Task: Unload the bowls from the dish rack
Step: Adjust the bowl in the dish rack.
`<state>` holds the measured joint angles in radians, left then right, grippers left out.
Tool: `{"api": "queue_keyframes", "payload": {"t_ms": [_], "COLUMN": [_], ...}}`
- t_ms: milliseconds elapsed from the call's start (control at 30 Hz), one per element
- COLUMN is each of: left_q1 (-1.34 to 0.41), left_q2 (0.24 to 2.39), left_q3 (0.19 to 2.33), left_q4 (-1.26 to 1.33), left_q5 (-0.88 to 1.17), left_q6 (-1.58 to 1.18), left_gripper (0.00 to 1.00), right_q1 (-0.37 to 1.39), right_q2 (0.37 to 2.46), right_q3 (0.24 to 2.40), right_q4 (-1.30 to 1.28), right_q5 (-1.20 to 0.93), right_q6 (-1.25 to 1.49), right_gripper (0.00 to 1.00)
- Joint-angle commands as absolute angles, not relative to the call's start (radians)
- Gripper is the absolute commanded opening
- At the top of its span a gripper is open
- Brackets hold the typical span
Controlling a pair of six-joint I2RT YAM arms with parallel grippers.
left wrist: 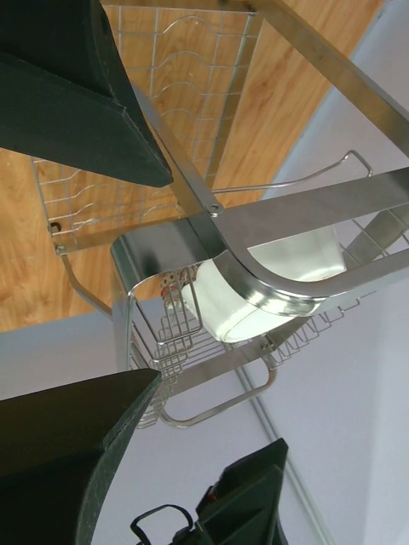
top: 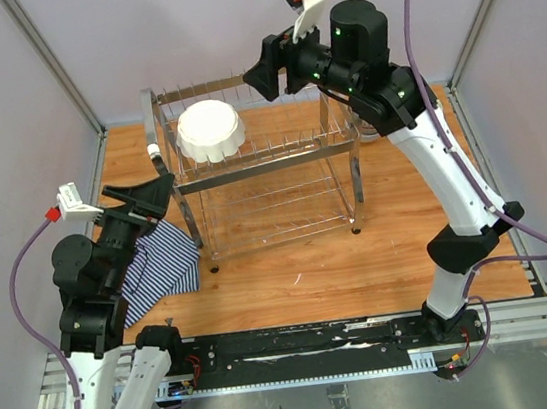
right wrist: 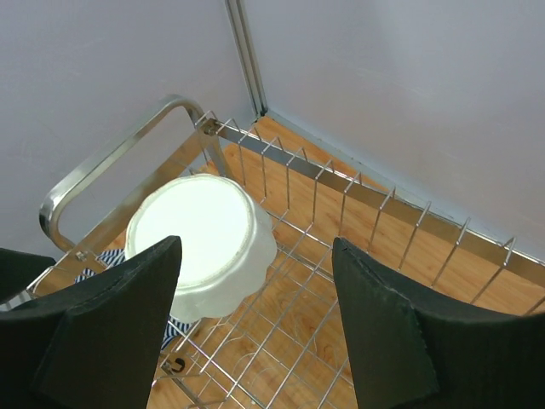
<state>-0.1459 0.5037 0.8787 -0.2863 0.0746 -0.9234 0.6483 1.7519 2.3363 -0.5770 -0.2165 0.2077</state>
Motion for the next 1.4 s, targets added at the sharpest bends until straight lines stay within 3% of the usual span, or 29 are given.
{"api": "queue_keyframes", "payload": {"t_ms": [0, 300, 667, 1367], "left_q1": [-0.143, -0.143, -0.143, -0.143], "left_q2": [0.491, 0.474, 0.596, 0.877], "left_q3": [0.908, 0.95, 1.131, 1.325], "left_q4": [-0.325, -0.419, -0.544, -0.467], "left_q5": [0.135, 0.145, -0.052, -0.135], "left_q6": [-0.908, -0.899, -0.897, -0.788], "left_gripper": [0.94, 0.96, 0.98, 0.99], "right_q1": [0.636, 0.638, 0.732, 0.875], "right_q2": [1.789, 1.814, 1.855, 1.902], "right_q3": [2.395, 2.407, 2.465, 2.472], "right_q4": [-0.586, -0.571, -0.636, -0.681], "right_q5": [-0.234, -0.265, -0.238, -0.096], "right_q6": [0.236, 0.243, 0.099, -0.077], "right_gripper": [0.72, 0.72, 0.74, 0.8]}}
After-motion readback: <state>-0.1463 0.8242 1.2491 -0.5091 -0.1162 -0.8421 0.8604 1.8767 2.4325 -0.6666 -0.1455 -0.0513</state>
